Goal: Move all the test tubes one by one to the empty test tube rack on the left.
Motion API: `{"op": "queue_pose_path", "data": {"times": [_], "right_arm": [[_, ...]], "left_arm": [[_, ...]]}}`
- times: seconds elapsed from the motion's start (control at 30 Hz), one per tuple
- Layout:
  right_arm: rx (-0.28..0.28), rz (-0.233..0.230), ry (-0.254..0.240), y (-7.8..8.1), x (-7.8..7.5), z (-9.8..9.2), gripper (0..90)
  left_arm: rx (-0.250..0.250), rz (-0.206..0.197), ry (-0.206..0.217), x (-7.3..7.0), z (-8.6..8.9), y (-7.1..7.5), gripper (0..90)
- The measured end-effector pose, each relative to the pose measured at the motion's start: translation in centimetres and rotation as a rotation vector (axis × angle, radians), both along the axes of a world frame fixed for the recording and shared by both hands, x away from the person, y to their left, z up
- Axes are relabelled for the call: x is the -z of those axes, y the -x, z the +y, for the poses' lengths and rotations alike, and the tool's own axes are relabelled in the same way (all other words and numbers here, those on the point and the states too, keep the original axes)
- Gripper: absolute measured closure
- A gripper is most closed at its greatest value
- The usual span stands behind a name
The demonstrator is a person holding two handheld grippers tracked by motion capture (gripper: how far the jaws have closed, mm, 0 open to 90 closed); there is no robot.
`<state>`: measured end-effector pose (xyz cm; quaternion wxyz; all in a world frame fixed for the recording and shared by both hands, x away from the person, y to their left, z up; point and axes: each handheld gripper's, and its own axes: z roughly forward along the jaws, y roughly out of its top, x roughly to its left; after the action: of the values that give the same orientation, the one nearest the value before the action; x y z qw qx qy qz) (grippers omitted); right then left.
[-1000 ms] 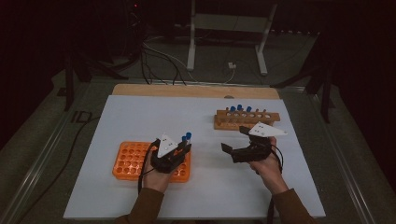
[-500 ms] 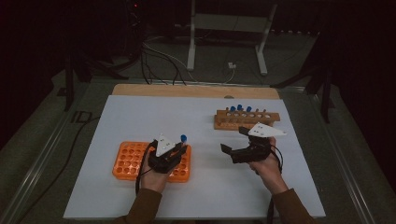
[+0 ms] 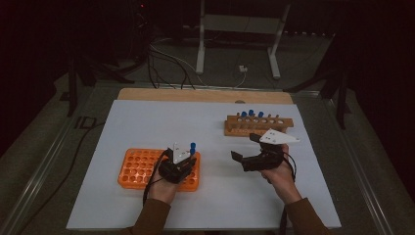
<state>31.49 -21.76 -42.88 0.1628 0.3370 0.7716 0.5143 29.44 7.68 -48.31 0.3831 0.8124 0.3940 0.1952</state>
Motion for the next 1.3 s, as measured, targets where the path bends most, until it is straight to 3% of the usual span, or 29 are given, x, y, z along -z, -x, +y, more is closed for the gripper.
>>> {"op": "queue_pose_path", "data": {"times": [0.33, 0.53, 0.77, 1.1, 1.3], "right_arm": [[-0.001, 0.003, 0.001, 0.0, 0.1, 0.0, 2.3], [0.003, 0.007, -0.003, -0.2, 0.1, -0.1, 2.3], [0.014, 0.01, -0.004, -0.3, 0.2, -0.3, 2.3], [0.033, 0.013, -0.003, -0.4, 0.2, -0.5, 2.3], [0.059, 0.006, 0.012, -0.6, 0.1, -1.0, 2.2]], "left_arm": [[-0.007, 0.0, 0.0, 0.0, 0.0, 0.0, 77.6], [-0.005, -0.004, 0.028, 0.0, 0.2, 0.1, 73.9], [0.013, -0.026, 0.094, -0.5, 0.8, 0.5, 56.8], [0.0, -0.091, 0.19, -1.5, 1.7, 1.3, 24.1], [-0.018, -0.101, 0.215, -1.7, 2.2, 1.5, 9.2]]}}
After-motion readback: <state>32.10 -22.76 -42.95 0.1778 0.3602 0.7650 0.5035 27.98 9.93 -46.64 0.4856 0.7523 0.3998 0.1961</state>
